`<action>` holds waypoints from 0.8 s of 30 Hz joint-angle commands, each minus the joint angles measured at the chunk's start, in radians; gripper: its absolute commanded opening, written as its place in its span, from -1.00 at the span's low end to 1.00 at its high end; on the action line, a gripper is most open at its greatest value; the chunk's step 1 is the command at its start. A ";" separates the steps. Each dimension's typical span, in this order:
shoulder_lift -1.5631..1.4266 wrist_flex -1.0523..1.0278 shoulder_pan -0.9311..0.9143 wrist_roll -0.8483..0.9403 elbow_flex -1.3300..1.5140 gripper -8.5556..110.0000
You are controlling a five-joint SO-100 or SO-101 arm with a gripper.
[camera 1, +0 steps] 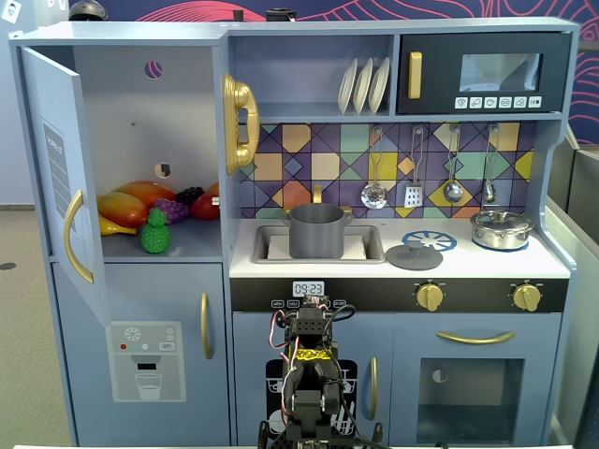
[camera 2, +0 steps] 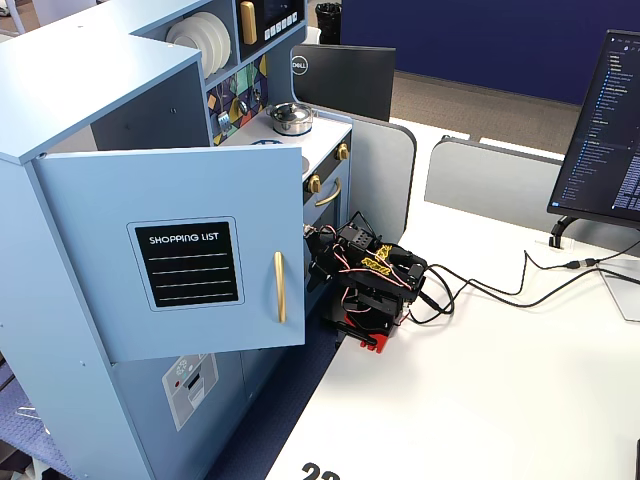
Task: Pick up the green pineapple from the left cabinet and place it in the gray recipient
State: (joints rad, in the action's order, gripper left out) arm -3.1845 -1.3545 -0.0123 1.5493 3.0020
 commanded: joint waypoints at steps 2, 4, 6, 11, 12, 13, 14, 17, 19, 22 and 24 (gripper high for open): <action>0.006 -0.176 -0.029 0.003 0.000 -0.86; 0.006 -0.176 -0.029 0.003 0.000 -0.86; 0.006 -0.176 -0.028 0.003 0.000 -0.86; 0.006 -0.164 0.028 0.058 0.000 -0.86; 0.006 -0.152 0.071 0.109 0.000 -0.86; 0.006 -0.127 0.127 0.163 0.000 -0.86; 0.006 -0.069 0.204 0.164 0.000 -0.86; 0.006 0.313 0.505 0.054 0.000 -0.86; 0.008 0.724 0.695 -0.110 0.000 -0.86; 0.172 1.296 0.876 -0.018 -0.002 -0.86; 0.235 1.378 0.914 0.046 -0.077 -0.86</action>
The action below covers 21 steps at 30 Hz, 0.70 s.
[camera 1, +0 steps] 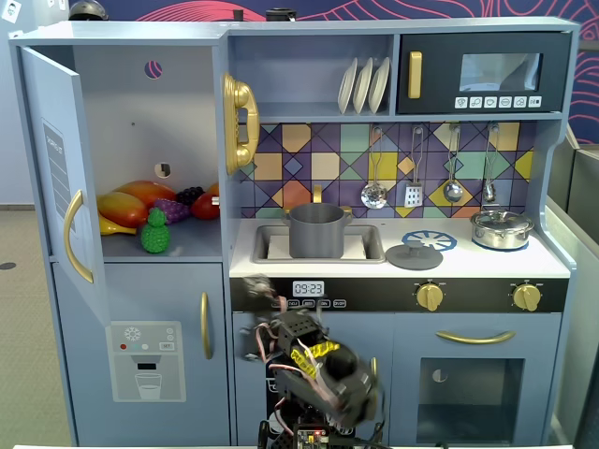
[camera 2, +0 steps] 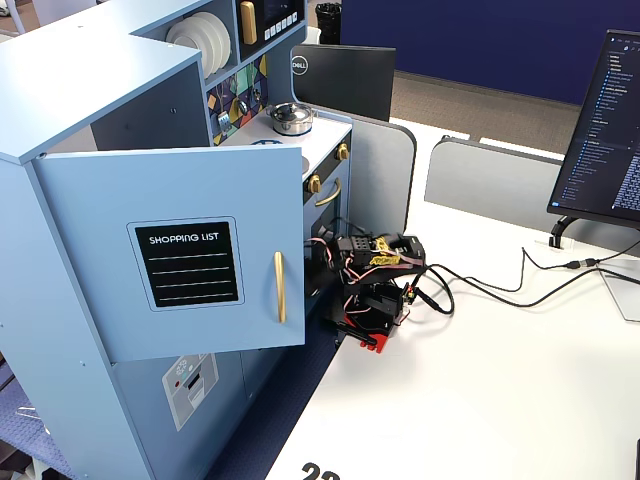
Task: Pick up the green pineapple from the left cabinet and place it in the gray recipient
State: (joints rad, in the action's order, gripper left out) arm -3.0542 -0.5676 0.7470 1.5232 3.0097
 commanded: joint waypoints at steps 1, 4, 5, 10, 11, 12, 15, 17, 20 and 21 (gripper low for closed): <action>0.135 0.598 0.156 0.072 -0.141 -0.85; 0.210 0.600 0.149 0.091 -0.281 -0.85; 0.233 0.606 0.152 0.104 -0.311 -0.85; 0.321 0.607 0.147 0.158 -0.419 -0.86; 0.336 0.609 0.140 0.152 -0.436 -0.86; 0.354 0.615 0.132 0.143 -0.451 -0.86; 0.419 0.644 0.106 0.104 -0.503 -0.81; 0.460 0.666 0.089 0.058 -0.540 -0.69; 0.531 0.687 0.060 -0.009 -0.600 -0.45; 0.555 0.699 0.051 -0.031 -0.617 -0.37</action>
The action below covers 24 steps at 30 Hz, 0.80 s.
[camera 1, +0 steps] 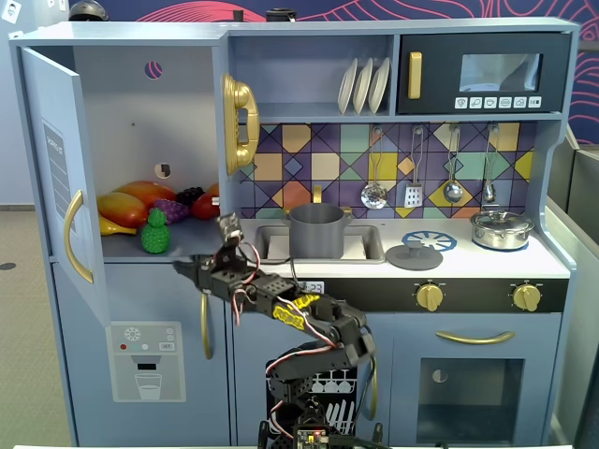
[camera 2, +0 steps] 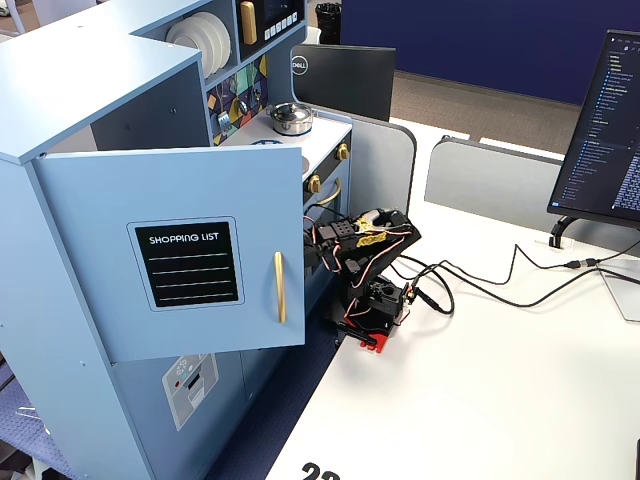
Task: Pick up the green pineapple from the left cabinet and place it in the gray recipient
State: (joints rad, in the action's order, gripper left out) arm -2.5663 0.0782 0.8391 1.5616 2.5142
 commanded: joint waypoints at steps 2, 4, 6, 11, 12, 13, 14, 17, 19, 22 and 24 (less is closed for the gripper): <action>0.112 0.077 -0.051 -0.097 -0.153 -0.28; 0.152 0.094 -0.054 -0.106 -0.187 -0.23; 0.198 0.120 -0.046 -0.107 -0.221 -0.21; 0.314 0.175 -0.034 -0.106 -0.298 -0.19; 0.336 0.184 -0.032 -0.104 -0.310 -0.19; 0.354 0.192 -0.031 -0.106 -0.324 -0.19; 0.373 0.195 -0.031 -0.104 -0.336 -0.19; 0.426 0.215 -0.032 -0.101 -0.370 -0.19; 0.462 0.222 -0.035 -0.100 -0.396 -0.20; 0.512 0.224 -0.044 -0.100 -0.437 -0.21; 0.545 0.224 -0.046 -0.103 -0.469 -0.21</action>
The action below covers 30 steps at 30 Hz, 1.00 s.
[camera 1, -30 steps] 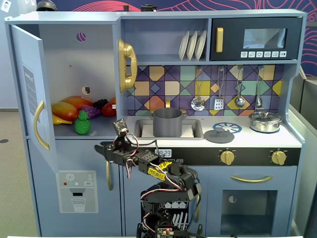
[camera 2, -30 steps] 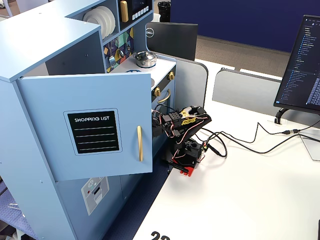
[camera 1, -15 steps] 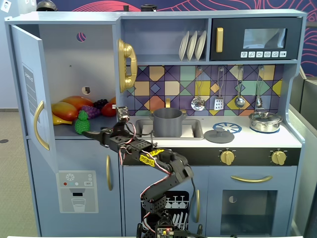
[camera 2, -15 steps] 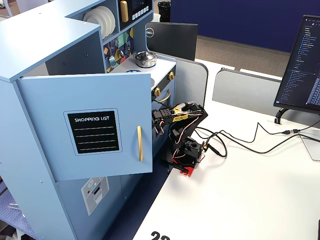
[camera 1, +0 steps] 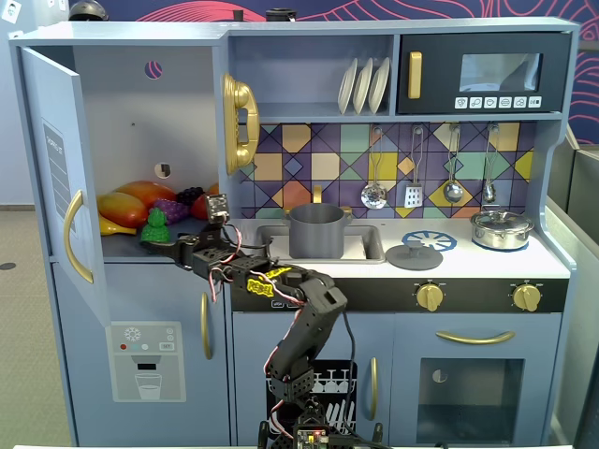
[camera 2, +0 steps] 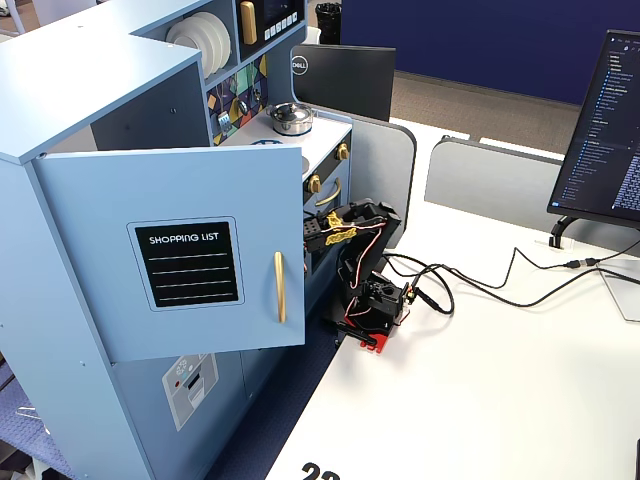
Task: Pick up the green pineapple from the left cabinet and place it in the gray recipient
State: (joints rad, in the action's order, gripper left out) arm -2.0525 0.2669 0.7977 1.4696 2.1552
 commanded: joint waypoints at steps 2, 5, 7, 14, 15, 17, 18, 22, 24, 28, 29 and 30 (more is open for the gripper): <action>0.064 0.046 -0.005 -0.008 -0.137 -0.22; 0.112 0.046 -0.003 -0.005 -0.178 -0.23; 0.149 0.049 -0.002 -0.003 -0.212 -0.24; 0.278 0.071 0.005 0.023 -0.328 -0.32; 0.291 0.083 0.011 0.043 -0.341 -0.40; 0.310 0.114 0.025 0.074 -0.356 -0.63; 0.311 0.123 0.034 0.107 -0.356 -0.79; 0.282 0.190 0.069 0.202 -0.324 -0.86; 0.241 0.202 0.083 0.245 -0.299 -0.86; 0.097 0.229 0.133 0.359 -0.193 -0.86; 0.049 0.232 0.149 0.388 -0.155 -0.86; -0.006 0.233 0.164 0.420 -0.110 -0.86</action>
State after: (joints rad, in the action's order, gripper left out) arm -1.8638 0.4571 0.9143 1.7963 1.9850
